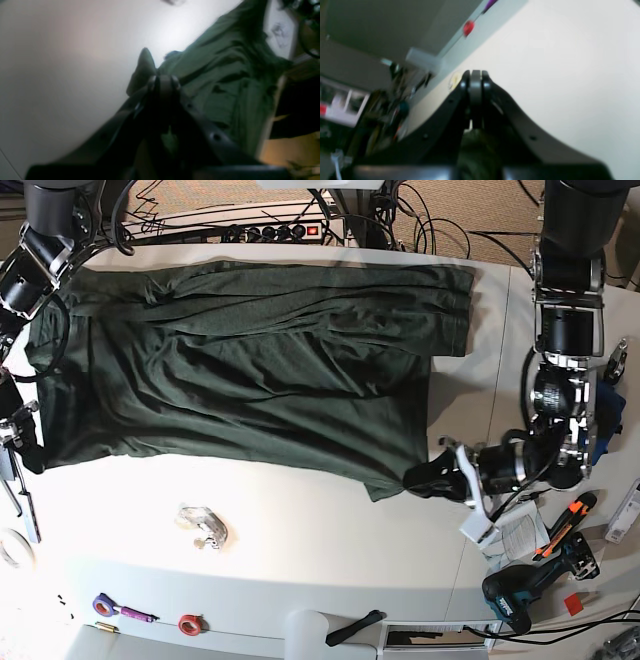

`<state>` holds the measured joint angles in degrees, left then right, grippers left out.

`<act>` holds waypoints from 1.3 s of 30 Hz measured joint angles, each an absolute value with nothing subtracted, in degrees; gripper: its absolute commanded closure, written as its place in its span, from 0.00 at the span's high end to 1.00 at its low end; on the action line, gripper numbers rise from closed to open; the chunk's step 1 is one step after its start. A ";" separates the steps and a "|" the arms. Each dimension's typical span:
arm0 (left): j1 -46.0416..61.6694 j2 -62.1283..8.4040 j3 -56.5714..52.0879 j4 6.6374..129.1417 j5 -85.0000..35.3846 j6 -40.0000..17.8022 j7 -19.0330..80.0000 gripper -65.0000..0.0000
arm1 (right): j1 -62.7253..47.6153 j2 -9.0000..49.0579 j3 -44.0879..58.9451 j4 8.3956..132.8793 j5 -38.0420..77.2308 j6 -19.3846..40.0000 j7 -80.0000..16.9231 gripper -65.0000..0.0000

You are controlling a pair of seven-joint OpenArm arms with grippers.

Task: Layout the t-shirt on the table in an organized manner, then fold the t-shirt properly
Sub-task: 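Drag the shirt hem outward with the left gripper to straighten it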

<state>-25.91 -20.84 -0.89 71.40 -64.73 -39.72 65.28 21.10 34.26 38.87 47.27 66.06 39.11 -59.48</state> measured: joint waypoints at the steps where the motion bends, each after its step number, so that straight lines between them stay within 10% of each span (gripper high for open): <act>1: -25.78 -20.78 -1.78 71.42 -66.85 -39.72 67.70 0.00 | 21.10 34.28 38.87 48.71 66.41 39.07 -61.41 0.00; 14: -20.60 -20.71 -12.16 73.23 -83.24 -39.97 80.82 0.00 | 7.46 34.26 41.63 74.83 70.06 39.72 -68.01 0.00; 39: -2.17 -25.76 -13.30 84.49 -83.24 -39.97 80.79 0.00 | -6.37 34.28 55.88 75.81 72.12 39.92 -74.74 0.00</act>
<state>-2.17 -25.76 -13.30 84.49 -83.24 -39.97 80.79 -6.37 34.28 55.88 75.81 72.12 39.92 -74.74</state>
